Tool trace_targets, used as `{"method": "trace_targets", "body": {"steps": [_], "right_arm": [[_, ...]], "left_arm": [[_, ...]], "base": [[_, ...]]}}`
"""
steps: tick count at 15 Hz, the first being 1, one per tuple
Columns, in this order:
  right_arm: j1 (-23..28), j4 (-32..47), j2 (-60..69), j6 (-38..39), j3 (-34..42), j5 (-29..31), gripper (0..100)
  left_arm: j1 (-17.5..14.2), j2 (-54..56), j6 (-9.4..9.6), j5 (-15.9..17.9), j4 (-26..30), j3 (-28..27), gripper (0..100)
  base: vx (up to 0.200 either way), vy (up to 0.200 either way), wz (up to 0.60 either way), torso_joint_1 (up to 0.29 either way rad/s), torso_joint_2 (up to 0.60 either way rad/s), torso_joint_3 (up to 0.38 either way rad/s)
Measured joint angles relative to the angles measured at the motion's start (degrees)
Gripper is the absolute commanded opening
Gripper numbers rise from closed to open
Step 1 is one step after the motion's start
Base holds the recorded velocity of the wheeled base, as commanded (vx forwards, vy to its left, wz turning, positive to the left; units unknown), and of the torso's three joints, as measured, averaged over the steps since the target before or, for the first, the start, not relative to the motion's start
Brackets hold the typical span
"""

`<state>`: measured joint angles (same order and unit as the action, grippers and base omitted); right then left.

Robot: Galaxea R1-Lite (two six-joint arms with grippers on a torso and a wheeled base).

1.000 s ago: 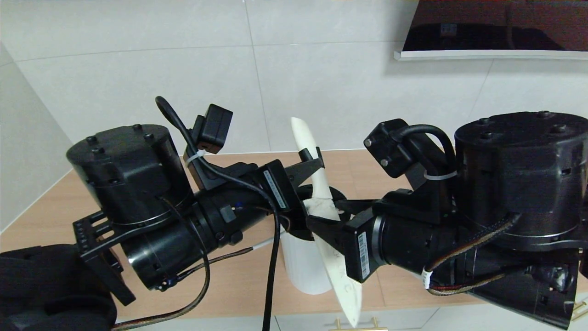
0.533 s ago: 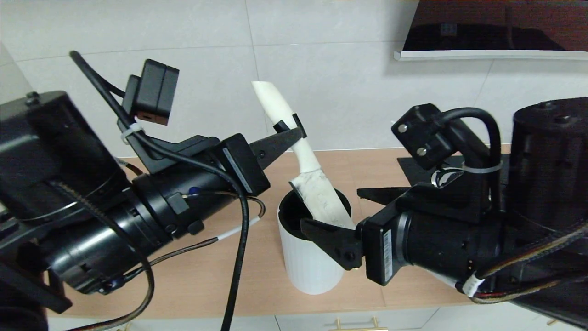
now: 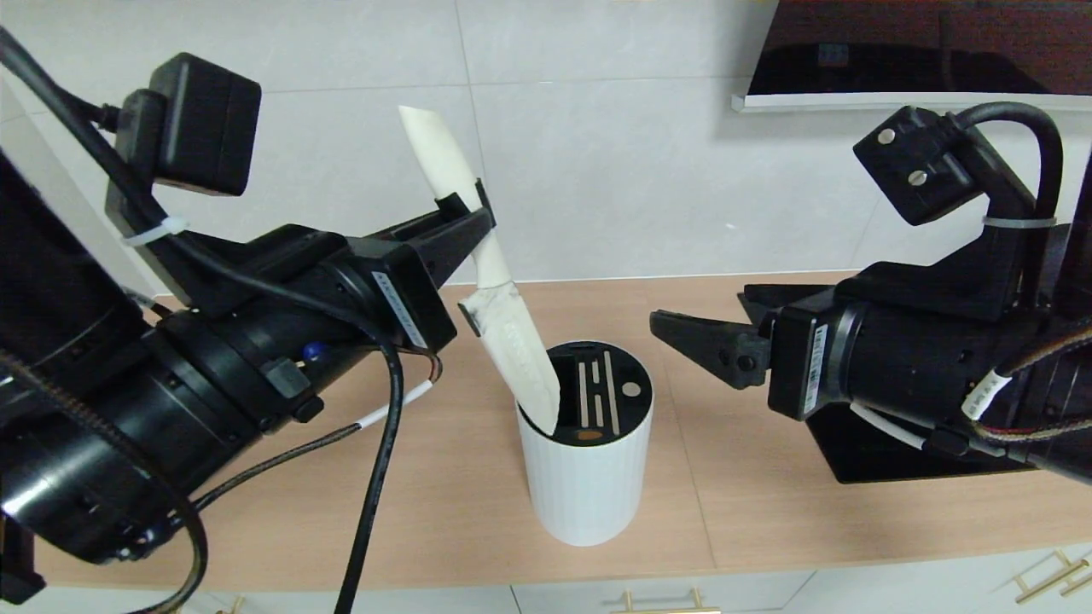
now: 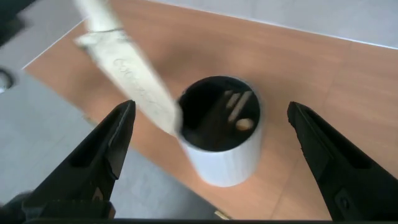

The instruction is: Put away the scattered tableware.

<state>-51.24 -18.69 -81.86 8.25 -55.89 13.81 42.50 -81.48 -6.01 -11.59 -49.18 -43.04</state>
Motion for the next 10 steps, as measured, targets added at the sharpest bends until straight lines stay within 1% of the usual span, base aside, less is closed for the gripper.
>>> {"method": "trace_targets", "body": {"steps": [1,3,4,6,7,8,9,10], "right_arm": [[0.4,0.0,0.1,-0.1,-0.1,0.0,100],[1.5,0.0,0.2,-1.1,0.0,0.0,100],[2.2,0.0,0.2,-1.4,0.0,0.0,100],[3.2,0.0,0.2,-1.5,0.0,-0.1,100],[3.4,0.0,0.2,-1.5,0.0,-0.1,100],[3.5,0.0,0.2,-1.5,0.0,-0.1,100],[3.7,0.0,0.2,-1.5,0.0,-0.1,100],[3.7,0.0,0.2,-1.5,0.0,-0.1,100]], "left_arm": [[0.0,0.1,1.45,-1.8,2.3,-1.6,0],[0.0,0.2,2.67,-6.8,9.9,-7.5,0],[0.0,0.1,2.89,-9.0,15.3,-10.9,0],[0.7,0.0,2.97,-14.0,29.4,-18.4,0],[1.6,-0.4,2.89,-18.5,33.7,-21.7,0],[2.7,-1.1,2.71,-21.4,34.5,-24.0,0],[3.5,-2.1,2.43,-22.9,33.9,-25.3,0],[4.3,-3.6,1.85,-24.2,31.8,-26.7,0]], "base": [[0.0,0.0,0.0,0.0,0.0,0.0],[0.0,0.0,0.0,0.0,0.0,0.0],[0.0,0.0,0.0,0.0,0.0,0.0],[0.0,0.0,0.0,0.0,0.0,0.0],[0.0,0.0,0.0,0.0,0.0,0.0],[0.0,0.0,0.0,0.0,0.0,0.0],[0.0,0.0,0.0,0.0,0.0,0.0],[0.0,0.0,0.0,0.0,0.0,0.0]]}}
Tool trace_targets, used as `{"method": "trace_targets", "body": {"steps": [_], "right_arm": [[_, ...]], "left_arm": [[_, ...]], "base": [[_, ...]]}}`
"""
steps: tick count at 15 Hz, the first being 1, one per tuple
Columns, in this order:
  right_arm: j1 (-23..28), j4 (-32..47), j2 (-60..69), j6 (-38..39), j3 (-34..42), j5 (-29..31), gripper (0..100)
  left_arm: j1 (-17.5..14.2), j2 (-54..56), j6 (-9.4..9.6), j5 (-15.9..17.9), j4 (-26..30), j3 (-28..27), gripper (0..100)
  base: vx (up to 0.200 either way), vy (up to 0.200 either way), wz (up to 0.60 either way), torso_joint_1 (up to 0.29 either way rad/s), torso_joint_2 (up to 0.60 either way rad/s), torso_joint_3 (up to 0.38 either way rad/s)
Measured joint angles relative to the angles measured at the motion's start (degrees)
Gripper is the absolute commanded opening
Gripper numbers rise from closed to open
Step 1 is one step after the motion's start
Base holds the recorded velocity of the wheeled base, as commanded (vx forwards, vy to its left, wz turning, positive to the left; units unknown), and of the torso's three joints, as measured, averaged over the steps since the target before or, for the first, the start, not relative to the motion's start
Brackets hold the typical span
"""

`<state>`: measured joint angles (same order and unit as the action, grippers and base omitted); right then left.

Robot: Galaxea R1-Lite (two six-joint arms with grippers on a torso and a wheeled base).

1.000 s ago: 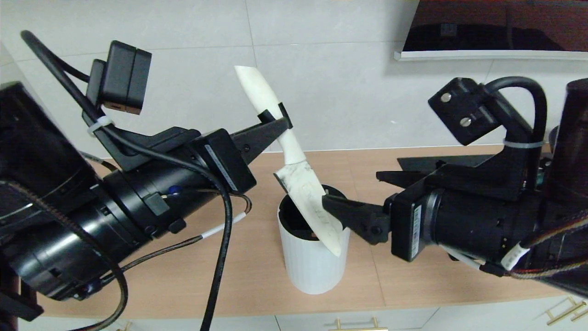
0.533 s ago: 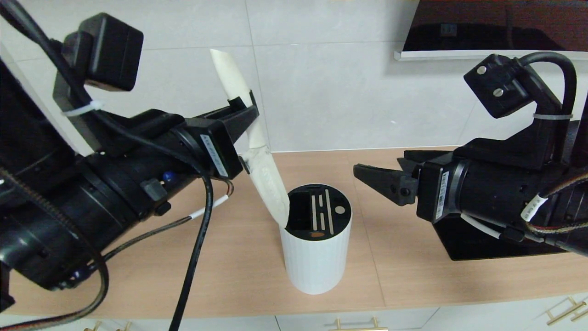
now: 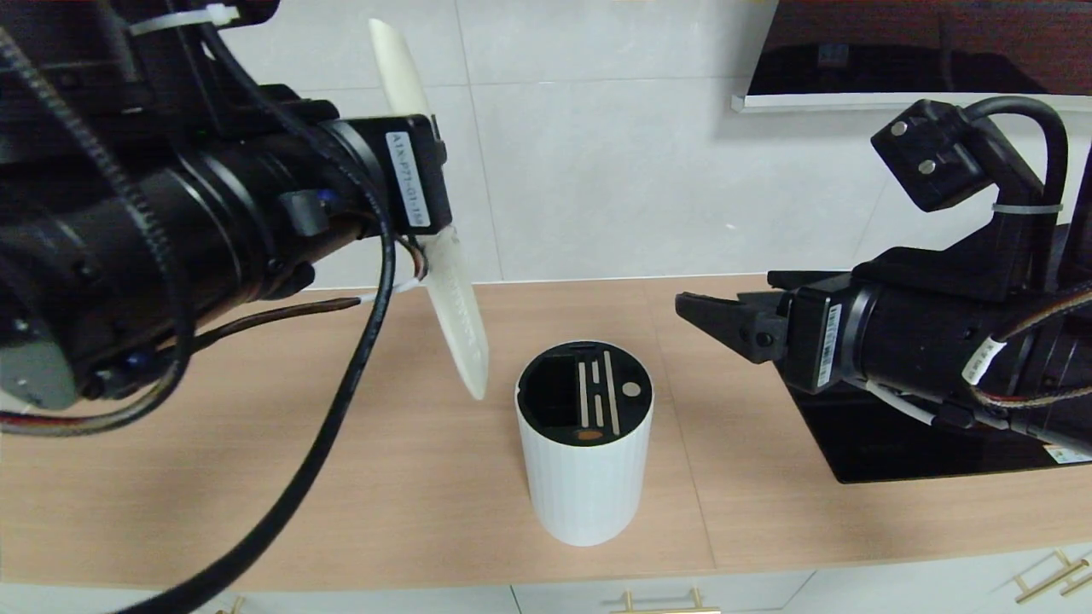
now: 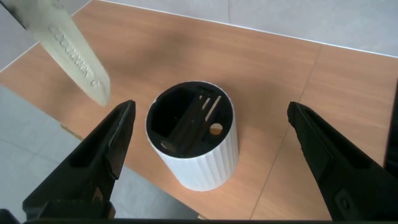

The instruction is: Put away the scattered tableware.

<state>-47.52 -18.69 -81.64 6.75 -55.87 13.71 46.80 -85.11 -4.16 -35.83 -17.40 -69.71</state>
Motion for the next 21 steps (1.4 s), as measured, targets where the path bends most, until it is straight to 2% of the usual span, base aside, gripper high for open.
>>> {"method": "trace_targets", "body": {"steps": [2,5,11,14,21], "right_arm": [[0.4,0.0,0.0,0.0,0.0,0.0,100],[1.9,0.0,0.1,-0.1,0.0,0.0,100],[2.7,0.0,0.0,-0.1,-0.1,0.0,100],[2.7,0.0,0.0,-0.1,0.0,0.0,100],[2.7,0.0,0.0,-0.1,0.1,0.0,100]], "left_arm": [[1.0,-3.4,-0.49,-2.3,-4.4,-2.8,0],[1.8,-9.1,-0.9,-7.6,-10.8,-5.3,0],[2.8,-13.6,-1.74,-8.9,-11.2,-5.7,0],[2.8,-15.2,-3.36,-9.0,-11.1,-5.5,0],[3.4,-16.7,-4.27,-9.0,-11.0,-3.6,0]], "base": [[0.0,0.0,0.0,0.0,0.0,0.0],[0.0,0.0,0.0,0.0,0.0,0.0],[0.0,0.0,0.0,0.0,0.0,0.0],[0.0,0.0,0.0,0.0,0.0,0.0],[0.0,0.0,0.0,0.0,0.0,0.0]]}}
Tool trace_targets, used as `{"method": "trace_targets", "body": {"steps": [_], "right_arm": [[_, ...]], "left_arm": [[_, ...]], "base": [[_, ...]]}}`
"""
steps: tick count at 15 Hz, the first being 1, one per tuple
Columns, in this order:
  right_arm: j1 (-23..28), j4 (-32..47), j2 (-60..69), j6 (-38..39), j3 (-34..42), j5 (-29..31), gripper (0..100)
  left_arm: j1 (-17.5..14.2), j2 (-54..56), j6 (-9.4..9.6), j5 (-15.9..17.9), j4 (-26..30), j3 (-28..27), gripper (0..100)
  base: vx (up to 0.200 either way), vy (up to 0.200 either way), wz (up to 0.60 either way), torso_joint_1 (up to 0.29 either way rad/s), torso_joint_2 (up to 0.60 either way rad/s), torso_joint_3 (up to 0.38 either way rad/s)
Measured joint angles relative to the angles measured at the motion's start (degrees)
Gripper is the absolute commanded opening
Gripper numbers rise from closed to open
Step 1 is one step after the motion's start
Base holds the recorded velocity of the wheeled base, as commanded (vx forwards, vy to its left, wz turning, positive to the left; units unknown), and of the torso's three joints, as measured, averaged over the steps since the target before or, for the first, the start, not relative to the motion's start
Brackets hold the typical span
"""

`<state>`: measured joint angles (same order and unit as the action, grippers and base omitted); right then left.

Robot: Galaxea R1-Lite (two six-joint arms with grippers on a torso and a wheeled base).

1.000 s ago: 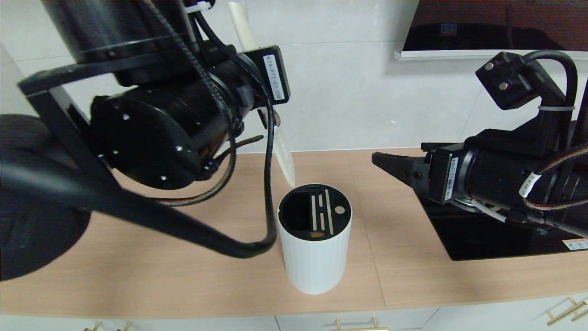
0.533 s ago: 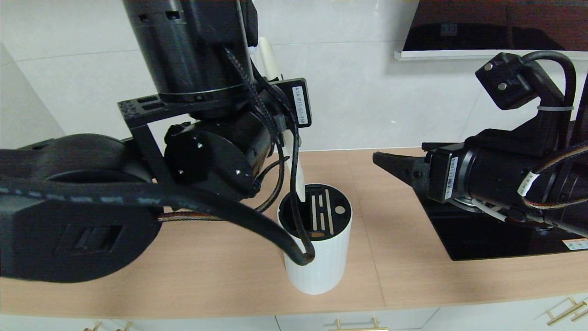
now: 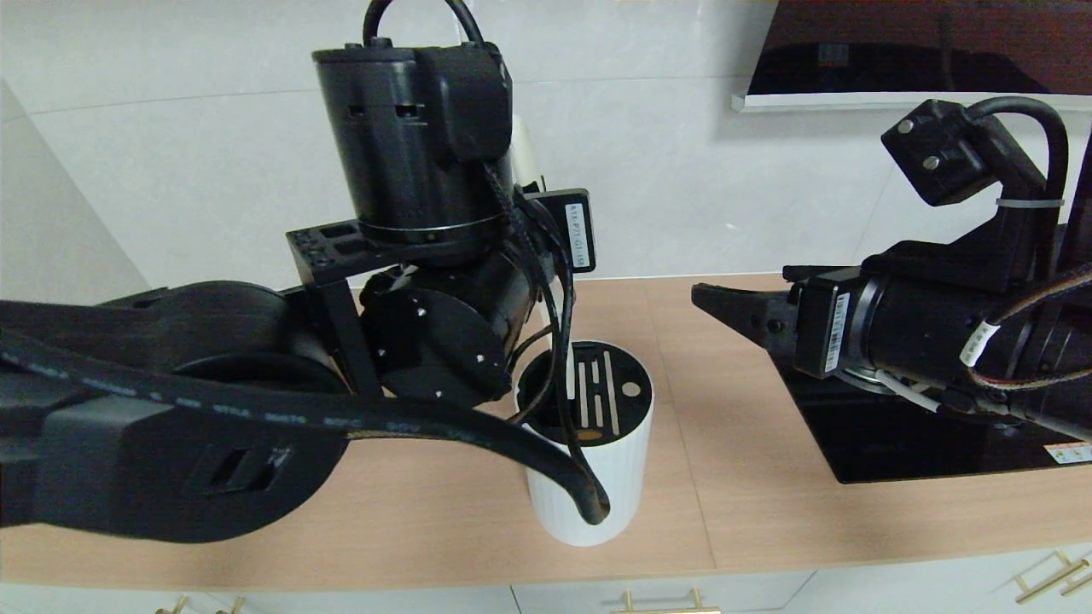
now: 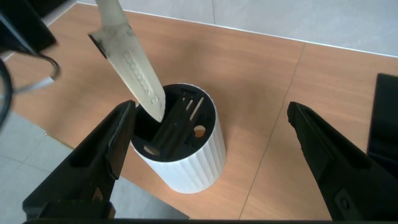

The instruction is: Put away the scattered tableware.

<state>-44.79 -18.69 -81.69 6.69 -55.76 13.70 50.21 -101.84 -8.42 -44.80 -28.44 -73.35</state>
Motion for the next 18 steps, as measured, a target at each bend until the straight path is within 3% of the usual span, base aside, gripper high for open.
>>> {"method": "trace_targets", "body": {"steps": [18], "right_arm": [[0.0,-0.1,-0.8,0.0,0.2,0.0,100]], "left_arm": [[0.5,-4.2,-2.6,-0.1,-0.1,2.9,0]], "base": [[0.0,0.0,0.0,0.0,0.0,0.0]]}}
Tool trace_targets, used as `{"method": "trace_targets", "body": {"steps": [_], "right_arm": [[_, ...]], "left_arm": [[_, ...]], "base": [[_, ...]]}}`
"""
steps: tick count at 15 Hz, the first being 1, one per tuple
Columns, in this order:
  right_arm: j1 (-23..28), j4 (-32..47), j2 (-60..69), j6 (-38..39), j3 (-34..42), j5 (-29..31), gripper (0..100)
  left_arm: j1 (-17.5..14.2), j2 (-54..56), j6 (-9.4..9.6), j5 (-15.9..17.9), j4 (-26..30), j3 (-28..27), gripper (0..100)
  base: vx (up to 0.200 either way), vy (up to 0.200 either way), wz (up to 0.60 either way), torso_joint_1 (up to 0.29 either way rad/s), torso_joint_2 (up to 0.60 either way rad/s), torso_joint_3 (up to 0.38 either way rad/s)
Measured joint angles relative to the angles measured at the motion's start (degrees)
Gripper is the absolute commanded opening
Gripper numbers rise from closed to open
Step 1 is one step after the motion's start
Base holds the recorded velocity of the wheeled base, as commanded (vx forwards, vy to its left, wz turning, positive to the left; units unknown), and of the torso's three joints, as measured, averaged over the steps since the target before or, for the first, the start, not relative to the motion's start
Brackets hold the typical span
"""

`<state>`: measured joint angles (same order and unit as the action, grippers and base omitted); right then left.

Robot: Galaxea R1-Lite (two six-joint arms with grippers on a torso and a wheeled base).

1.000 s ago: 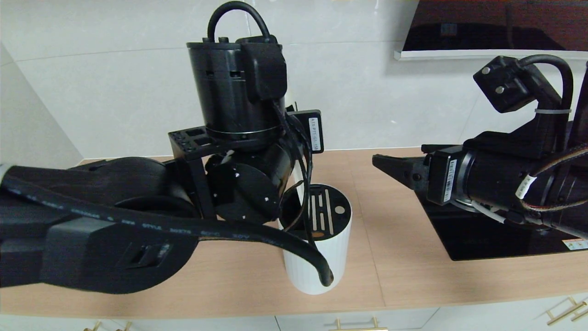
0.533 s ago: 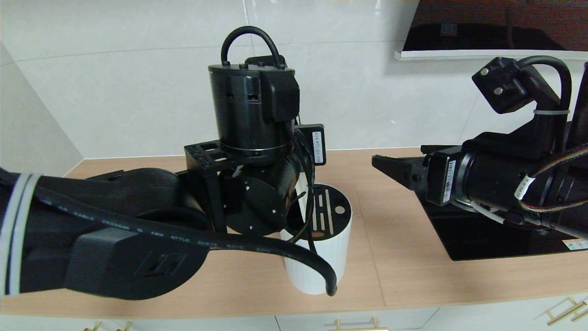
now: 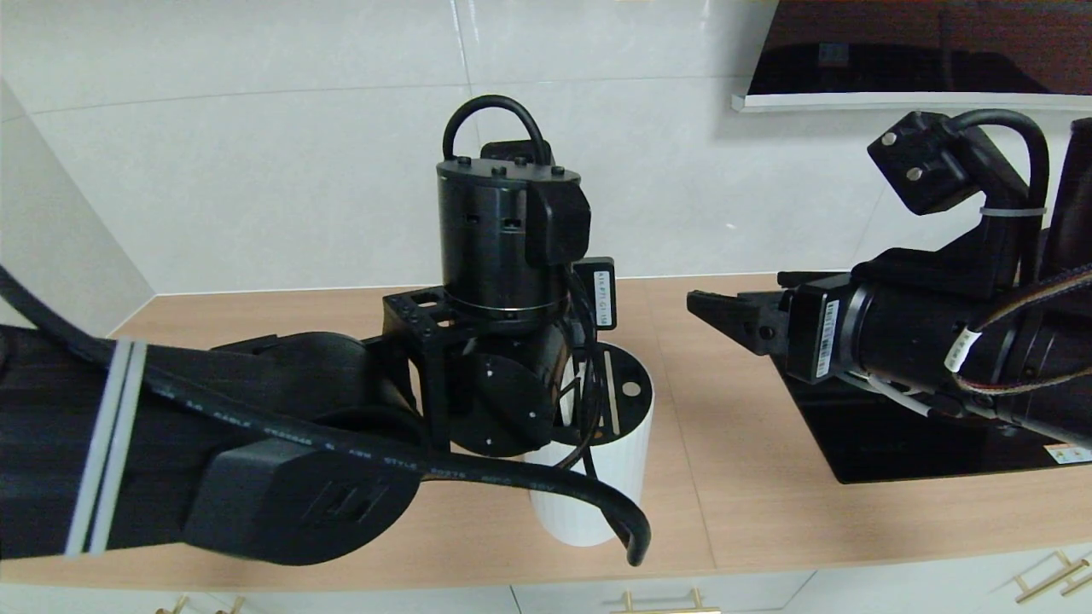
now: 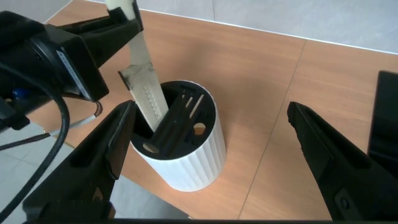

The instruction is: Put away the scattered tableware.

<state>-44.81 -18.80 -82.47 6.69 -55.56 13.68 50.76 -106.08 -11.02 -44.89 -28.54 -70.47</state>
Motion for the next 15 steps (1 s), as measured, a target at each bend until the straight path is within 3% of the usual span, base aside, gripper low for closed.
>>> {"method": "trace_targets", "body": {"steps": [8,15], "right_arm": [[0.0,0.0,-1.0,0.0,0.0,0.0,100],[0.0,0.0,-1.3,0.0,0.0,0.0,100]], "left_arm": [[0.0,-2.7,-3.71,0.0,0.4,0.3,0],[0.0,-4.6,-4.06,0.0,0.3,0.7,0]], "base": [[0.0,0.0,0.0,0.0,0.0,0.0],[0.0,0.0,0.0,0.0,0.0,0.0]]}}
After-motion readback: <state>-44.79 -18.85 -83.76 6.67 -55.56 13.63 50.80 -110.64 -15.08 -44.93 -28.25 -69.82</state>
